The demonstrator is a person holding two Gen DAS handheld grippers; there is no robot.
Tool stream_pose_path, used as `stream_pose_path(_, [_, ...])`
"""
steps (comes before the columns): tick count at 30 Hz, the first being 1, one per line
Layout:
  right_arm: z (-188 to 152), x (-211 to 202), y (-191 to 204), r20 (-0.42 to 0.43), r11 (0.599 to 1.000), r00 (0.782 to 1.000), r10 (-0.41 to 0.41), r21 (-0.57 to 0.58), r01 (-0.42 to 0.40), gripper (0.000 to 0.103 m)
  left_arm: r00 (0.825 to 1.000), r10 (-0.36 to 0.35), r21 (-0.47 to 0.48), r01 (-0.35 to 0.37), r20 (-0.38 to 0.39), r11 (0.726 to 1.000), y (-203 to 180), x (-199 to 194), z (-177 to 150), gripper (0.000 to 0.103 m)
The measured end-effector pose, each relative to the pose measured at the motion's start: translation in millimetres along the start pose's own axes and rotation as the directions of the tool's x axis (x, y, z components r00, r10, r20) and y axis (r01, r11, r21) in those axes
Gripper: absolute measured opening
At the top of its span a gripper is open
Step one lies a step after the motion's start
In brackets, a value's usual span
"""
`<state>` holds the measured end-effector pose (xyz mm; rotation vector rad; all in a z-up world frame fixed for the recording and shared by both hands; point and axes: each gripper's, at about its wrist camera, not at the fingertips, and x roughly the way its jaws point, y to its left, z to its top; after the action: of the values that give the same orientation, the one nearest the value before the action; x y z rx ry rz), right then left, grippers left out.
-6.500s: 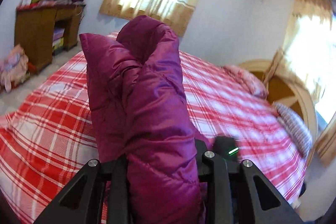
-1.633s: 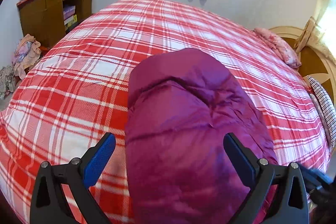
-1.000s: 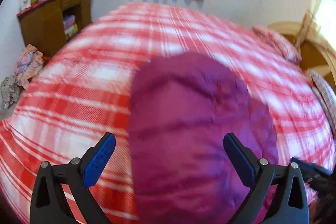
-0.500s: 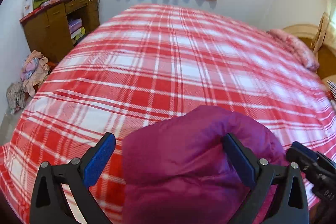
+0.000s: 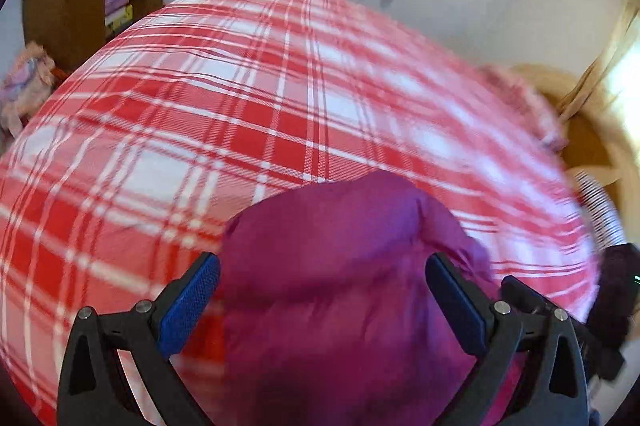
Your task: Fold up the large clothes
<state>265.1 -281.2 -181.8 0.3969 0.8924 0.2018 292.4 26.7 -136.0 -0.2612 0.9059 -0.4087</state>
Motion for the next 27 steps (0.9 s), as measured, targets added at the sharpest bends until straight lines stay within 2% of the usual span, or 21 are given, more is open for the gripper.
stream_pose_path(1, [-2.3,-18.4,-10.3,0.031,0.999,0.999,0.026,0.047,-0.028,0.092,0.999,-0.028,-0.033,0.029,0.018,0.999,10.2,-13.6,-6.4,0.102])
stream_pose_path(2, [-5.5,-30.9,-18.4,0.054,0.995,0.997,0.055,0.078,-0.059,0.101,0.998,-0.048,-0.067,0.049,0.027,0.997,17.5,-20.2,-11.2,0.102])
stream_pose_path(5, [-17.5,-47.6,-36.0,0.054,0.977,0.987,0.148,0.147,-0.155,0.102,0.980,-0.199,-0.217,0.201,0.029,0.955,44.4,-30.3,-34.1,0.102])
stream_pose_path(8, [-31.2,-41.6,-43.2,-0.002,0.966,0.984,0.178,0.192,-0.174,0.102,0.927,-0.373,-0.363,0.359,0.033,0.860,60.9,-19.2,-61.3,0.102])
stream_pose_path(10, [-40.9,-35.6,-40.9,-0.025,0.966,0.984,0.176,0.195,-0.168,0.102,0.920,-0.392,-0.407,0.368,0.025,0.836,62.4,-9.4,-70.9,0.102])
stream_pose_path(11, [-45.3,-31.5,-39.5,-0.036,0.959,0.979,0.203,0.210,-0.191,0.102,0.929,-0.368,-0.369,0.352,0.027,0.860,55.0,-10.2,-72.7,0.102])
stream_pose_path(12, [-48.5,-27.7,-37.8,-0.044,0.949,0.971,0.235,0.226,-0.219,0.102,0.930,-0.366,-0.332,0.351,0.018,0.876,46.7,-11.0,-72.3,0.102])
stream_pose_path(13, [-52.3,-22.8,-35.3,-0.055,0.938,0.961,0.271,0.241,-0.251,0.103,0.922,-0.387,-0.305,0.369,0.000,0.878,38.1,-9.4,-72.0,0.102])
stream_pose_path(14, [-54.7,-19.8,-27.7,-0.061,0.944,0.963,0.264,0.220,-0.245,0.103,0.914,-0.406,-0.284,0.384,-0.019,0.878,29.0,-7.5,-72.3,0.102])
stream_pose_path(15, [-55.1,-19.5,-23.5,-0.062,0.952,0.966,0.250,0.196,-0.234,0.103,0.920,-0.390,-0.255,0.371,-0.028,0.893,20.2,-6.6,-73.0,0.102])
stream_pose_path(17, [-57.3,-14.4,-9.5,-0.089,0.953,0.958,0.274,0.158,-0.258,0.103,0.931,-0.361,-0.206,0.344,-0.051,0.916,9.3,-1.4,-75.4,0.102])
stream_pose_path(19, [-61.8,-10.9,3.0,-0.104,0.957,0.955,0.278,0.119,-0.265,0.103,0.936,-0.348,-0.170,0.336,-0.047,0.926,1.9,0.8,-79.0,0.102])
stream_pose_path(22, [-60.9,-2.5,18.8,-0.120,0.974,0.966,0.228,0.036,-0.225,0.103,0.938,-0.343,-0.146,0.332,-0.054,0.932,-2.7,4.9,-77.2,0.102])
stream_pose_path(24, [-57.9,3.5,24.2,-0.125,0.976,0.968,0.217,0.025,-0.216,0.096,0.940,-0.338,-0.138,0.329,-0.051,0.934,-6.7,6.9,-76.1,0.102])
stream_pose_path(26, [-55.3,7.0,33.0,-0.145,0.976,0.966,0.215,0.009,-0.216,0.072,0.938,-0.343,-0.120,0.335,-0.048,0.934,-13.8,4.5,-79.8,0.100])
stream_pose_path(27, [-56.0,7.8,36.1,-0.162,0.973,0.960,0.230,0.006,-0.232,0.066,0.937,-0.347,-0.124,0.340,-0.042,0.932,-13.9,1.8,-83.2,0.095])
